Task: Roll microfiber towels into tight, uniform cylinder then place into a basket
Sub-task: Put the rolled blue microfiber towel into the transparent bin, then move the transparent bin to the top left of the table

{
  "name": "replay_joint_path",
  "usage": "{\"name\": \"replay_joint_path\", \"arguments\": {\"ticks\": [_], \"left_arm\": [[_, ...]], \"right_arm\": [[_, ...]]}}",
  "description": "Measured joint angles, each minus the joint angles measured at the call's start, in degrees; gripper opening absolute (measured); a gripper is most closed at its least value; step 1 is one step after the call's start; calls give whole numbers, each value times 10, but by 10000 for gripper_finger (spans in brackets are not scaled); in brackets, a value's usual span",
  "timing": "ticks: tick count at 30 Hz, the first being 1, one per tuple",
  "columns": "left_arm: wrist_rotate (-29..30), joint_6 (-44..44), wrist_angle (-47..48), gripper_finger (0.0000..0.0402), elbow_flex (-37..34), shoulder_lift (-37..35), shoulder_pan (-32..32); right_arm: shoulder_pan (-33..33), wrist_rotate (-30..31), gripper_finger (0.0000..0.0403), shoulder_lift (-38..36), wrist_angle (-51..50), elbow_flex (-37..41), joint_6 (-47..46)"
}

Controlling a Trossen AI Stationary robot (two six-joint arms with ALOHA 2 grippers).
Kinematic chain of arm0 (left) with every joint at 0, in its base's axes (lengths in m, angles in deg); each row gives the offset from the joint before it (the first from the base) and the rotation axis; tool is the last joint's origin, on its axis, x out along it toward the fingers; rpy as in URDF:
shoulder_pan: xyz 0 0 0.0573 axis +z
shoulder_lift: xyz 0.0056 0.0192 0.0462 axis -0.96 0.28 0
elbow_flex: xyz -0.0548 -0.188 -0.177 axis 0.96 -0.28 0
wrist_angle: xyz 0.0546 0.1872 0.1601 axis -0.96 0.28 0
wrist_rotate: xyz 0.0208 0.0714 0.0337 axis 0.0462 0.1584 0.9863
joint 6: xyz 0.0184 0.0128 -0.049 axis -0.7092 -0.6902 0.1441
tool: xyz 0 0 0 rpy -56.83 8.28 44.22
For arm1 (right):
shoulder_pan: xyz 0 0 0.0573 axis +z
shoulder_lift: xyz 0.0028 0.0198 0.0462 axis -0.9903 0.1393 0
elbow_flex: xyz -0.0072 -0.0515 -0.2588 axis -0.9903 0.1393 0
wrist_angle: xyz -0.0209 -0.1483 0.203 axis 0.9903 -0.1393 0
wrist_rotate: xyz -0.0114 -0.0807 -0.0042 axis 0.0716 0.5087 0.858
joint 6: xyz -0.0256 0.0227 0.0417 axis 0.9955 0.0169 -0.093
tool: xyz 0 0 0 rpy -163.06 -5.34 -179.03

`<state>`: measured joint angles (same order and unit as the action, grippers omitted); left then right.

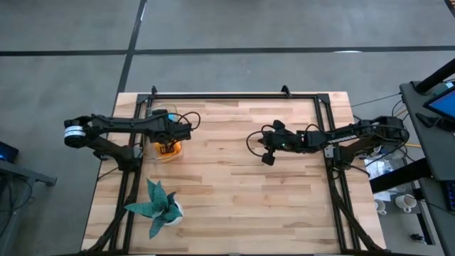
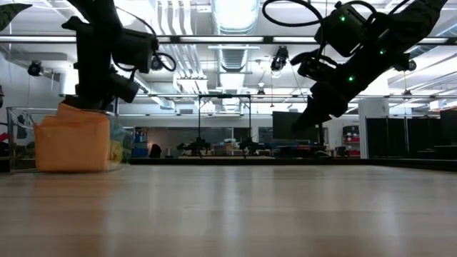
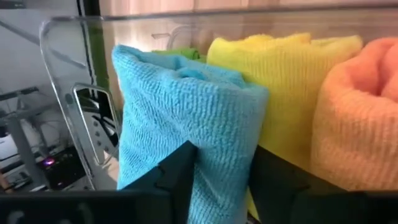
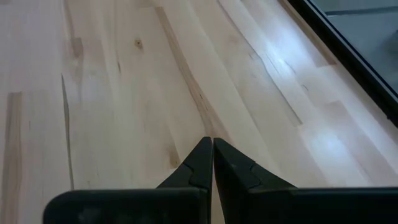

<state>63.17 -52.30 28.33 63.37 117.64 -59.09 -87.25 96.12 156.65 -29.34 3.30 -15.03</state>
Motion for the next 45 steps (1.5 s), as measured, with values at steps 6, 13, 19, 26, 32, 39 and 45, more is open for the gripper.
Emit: {"name": "replay_joint_path", "arguments": {"ticks": [6,13,19,26,32,39,45], "left_arm": [[-6,-1,32,168,52,-2,0],[-29,14,122,197,137,-3,0],[-30,42,68,198,216,-19,0],[-15,48,10,108,198,-18,57],[-54,27,8,6,192,36,176],[-99,-17,-13,0,195,108,258],[-106,-37,-63,0,196,143,258]], "right_arm": [[0,0,9,0,11,0,0],[0,0,9,0,10,0,1],[0,0,9,0,10,0,1],[0,0,9,0,8,0,-9],[0,0,9,0,9,0,-11],[0,0,9,0,9,0,-10],[0,0,9,0,9,0,-10]]}}
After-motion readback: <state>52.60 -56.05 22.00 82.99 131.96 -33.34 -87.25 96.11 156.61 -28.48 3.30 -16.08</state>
